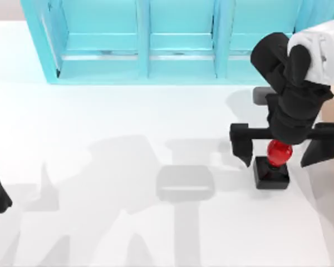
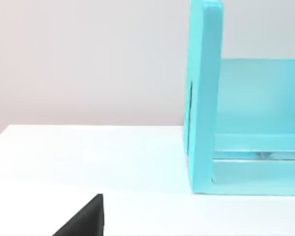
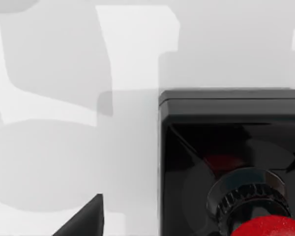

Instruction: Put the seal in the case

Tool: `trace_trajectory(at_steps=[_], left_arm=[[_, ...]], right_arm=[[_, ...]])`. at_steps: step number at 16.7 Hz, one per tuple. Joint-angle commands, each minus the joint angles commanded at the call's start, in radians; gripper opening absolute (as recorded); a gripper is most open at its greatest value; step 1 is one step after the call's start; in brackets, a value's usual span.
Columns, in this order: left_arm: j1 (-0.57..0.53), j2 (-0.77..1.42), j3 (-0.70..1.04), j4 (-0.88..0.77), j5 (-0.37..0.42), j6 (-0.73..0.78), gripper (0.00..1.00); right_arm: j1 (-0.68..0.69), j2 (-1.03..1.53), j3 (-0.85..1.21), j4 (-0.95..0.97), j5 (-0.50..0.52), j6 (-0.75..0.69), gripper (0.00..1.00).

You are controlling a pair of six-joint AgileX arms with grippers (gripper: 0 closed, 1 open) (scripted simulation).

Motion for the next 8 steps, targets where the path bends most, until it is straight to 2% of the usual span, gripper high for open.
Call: trace_trajectory(at_steps=[8], left_arm=[[0.0, 0.0, 0.0, 0.0, 0.0, 0.0, 1.0]], right_arm=[[0.0, 0.0, 0.0, 0.0, 0.0, 0.0, 0.4]])
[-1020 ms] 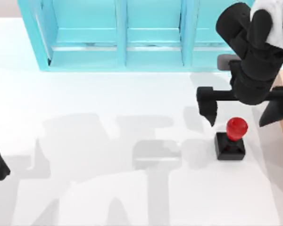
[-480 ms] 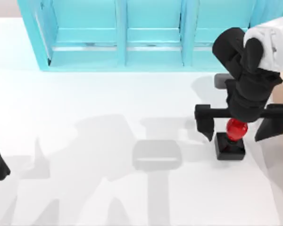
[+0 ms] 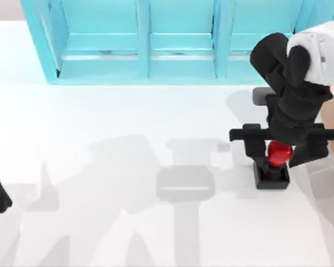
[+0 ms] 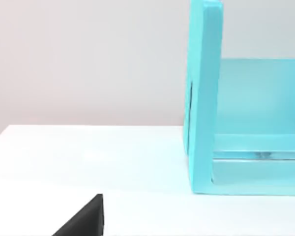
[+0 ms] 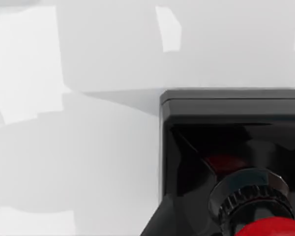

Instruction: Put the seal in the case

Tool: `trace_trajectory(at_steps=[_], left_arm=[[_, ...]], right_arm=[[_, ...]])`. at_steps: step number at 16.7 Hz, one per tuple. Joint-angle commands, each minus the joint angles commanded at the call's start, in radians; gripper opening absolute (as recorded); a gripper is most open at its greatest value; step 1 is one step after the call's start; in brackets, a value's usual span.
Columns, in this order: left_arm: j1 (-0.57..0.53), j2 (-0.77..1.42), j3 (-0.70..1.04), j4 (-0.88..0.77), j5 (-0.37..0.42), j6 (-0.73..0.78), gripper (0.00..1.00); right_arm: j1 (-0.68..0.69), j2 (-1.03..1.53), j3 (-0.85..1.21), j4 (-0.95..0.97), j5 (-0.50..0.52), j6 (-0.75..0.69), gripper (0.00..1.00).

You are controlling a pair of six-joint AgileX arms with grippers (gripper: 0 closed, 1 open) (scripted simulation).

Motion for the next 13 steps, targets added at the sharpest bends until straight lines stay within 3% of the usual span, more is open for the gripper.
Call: trace_trajectory(at_steps=[5, 13], left_arm=[[0.0, 0.0, 0.0, 0.0, 0.0, 0.0, 1.0], [0.0, 0.0, 0.0, 0.0, 0.0, 0.0, 1.0]], right_arm=[[0.0, 0.0, 0.0, 0.0, 0.0, 0.0, 0.02], [0.0, 0.0, 0.0, 0.0, 0.0, 0.0, 0.0]])
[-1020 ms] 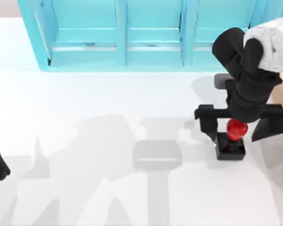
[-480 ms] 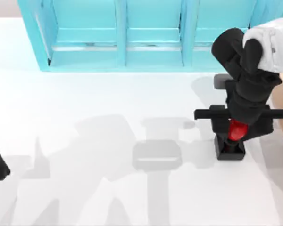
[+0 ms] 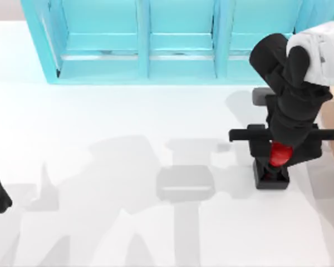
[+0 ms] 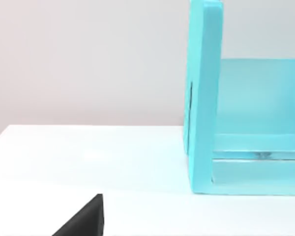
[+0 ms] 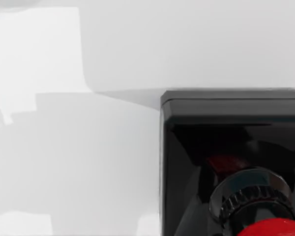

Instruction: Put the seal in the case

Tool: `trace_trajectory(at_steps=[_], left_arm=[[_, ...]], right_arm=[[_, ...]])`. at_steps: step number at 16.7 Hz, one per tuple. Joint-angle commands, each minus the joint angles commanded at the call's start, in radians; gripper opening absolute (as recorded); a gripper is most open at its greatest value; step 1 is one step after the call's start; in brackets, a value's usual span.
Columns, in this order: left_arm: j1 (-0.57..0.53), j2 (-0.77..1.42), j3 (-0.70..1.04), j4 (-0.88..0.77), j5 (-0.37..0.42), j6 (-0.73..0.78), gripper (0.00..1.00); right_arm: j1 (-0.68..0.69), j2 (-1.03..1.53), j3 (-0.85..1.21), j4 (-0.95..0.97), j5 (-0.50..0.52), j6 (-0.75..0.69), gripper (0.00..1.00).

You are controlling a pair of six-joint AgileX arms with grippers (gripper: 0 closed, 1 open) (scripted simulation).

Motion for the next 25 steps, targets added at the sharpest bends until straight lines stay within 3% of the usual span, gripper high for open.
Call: trace_trajectory(at_steps=[4, 11, 18, 21, 25], left_arm=[[0.0, 0.0, 0.0, 0.0, 0.0, 0.0, 1.0], [0.0, 0.0, 0.0, 0.0, 0.0, 0.0, 1.0], [0.0, 0.0, 0.0, 0.0, 0.0, 0.0, 1.0], [0.0, 0.0, 0.0, 0.0, 0.0, 0.0, 1.0], [0.0, 0.0, 0.0, 0.0, 0.0, 0.0, 1.0]], right_arm=[[-0.001, -0.006, 0.04, -0.04, 0.0, 0.001, 0.0], [-0.005, -0.061, 0.279, -0.35, 0.0, -0.001, 0.0], [-0.018, -0.07, 0.304, -0.377, -0.001, -0.016, 0.0], [-0.113, -0.082, 0.315, -0.4, -0.001, -0.113, 0.0], [-0.349, -0.111, 0.32, -0.448, 0.0, -0.353, 0.0]])
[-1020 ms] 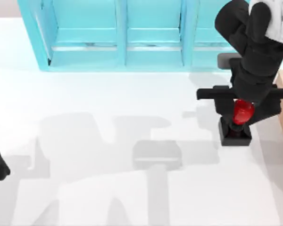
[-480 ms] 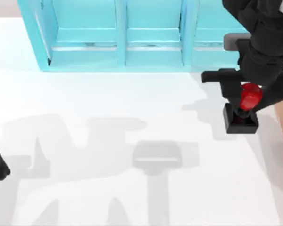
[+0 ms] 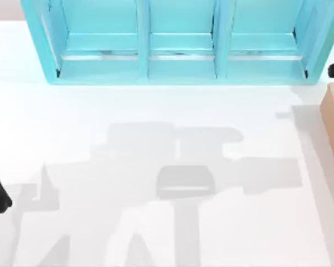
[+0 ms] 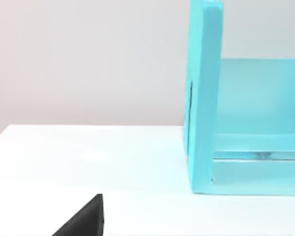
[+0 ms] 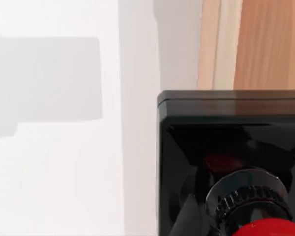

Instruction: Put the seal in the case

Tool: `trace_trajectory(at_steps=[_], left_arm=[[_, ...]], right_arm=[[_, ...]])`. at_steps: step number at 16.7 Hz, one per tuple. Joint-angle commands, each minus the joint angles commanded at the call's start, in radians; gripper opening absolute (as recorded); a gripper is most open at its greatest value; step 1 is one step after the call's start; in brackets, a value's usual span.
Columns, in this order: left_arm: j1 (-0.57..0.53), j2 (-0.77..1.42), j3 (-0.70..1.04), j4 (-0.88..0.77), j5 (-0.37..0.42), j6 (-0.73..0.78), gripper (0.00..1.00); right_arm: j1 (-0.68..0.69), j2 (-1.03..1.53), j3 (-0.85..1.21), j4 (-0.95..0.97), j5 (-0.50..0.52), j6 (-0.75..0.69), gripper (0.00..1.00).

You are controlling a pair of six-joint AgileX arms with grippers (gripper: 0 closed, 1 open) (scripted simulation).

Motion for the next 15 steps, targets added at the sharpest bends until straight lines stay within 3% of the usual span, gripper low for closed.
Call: trace_trajectory(at_steps=[4, 7, 15], left_arm=[[0.0, 0.0, 0.0, 0.0, 0.0, 0.0, 1.0], [0.0, 0.0, 0.0, 0.0, 0.0, 0.0, 1.0], [0.0, 0.0, 0.0, 0.0, 0.0, 0.0, 1.0]], right_arm=[[-0.26, -0.041, -0.002, -0.044, 0.002, -0.26, 0.0], [-0.371, -0.073, -0.002, -0.058, 0.0, -0.37, 0.0], [-0.387, -0.08, -0.044, -0.017, -0.001, -0.388, 0.0]])
